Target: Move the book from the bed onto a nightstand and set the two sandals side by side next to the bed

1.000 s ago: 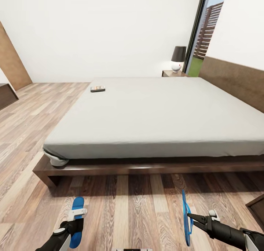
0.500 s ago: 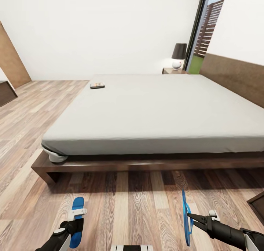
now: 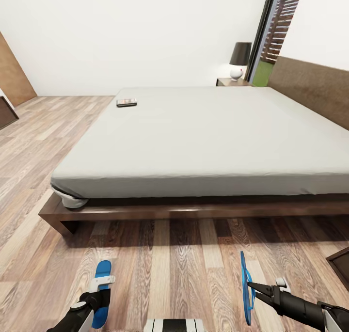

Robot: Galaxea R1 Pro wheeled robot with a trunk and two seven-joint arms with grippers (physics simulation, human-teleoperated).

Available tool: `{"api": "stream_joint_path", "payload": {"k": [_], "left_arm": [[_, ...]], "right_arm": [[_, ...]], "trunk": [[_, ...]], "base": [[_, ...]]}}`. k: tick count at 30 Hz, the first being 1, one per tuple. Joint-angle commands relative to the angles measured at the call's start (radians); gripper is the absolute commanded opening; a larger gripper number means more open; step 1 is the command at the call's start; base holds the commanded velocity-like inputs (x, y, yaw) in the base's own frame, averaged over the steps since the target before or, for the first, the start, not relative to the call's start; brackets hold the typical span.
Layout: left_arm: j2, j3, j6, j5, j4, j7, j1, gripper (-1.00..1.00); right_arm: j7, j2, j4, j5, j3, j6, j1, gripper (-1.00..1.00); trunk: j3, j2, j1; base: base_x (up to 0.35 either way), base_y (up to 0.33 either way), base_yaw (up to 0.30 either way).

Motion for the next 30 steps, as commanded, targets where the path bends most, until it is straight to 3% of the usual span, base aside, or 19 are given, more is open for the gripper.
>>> {"api": "stream_joint_path", "payload": {"k": [1, 30], "left_arm": [[-0.001, 0.005, 0.005, -0.007, -0.002, 0.0, 0.0, -1.0], [0.005, 0.014, 0.004, 0.0, -0.005, 0.003, 0.0, -1.0]], "right_arm": [[0.002, 0.0, 0.0, -0.004, -0.001, 0.009, 0.0, -1.0], [0.002, 0.001, 0.0, -0.004, -0.001, 0.009, 0.0, -1.0]], "trunk": [[-0.005, -0.001, 0.0], [-0.117, -0.007, 0.013]], "base": [[0.0, 0.0, 0.0], [0.0, 0.0, 0.0]]}}
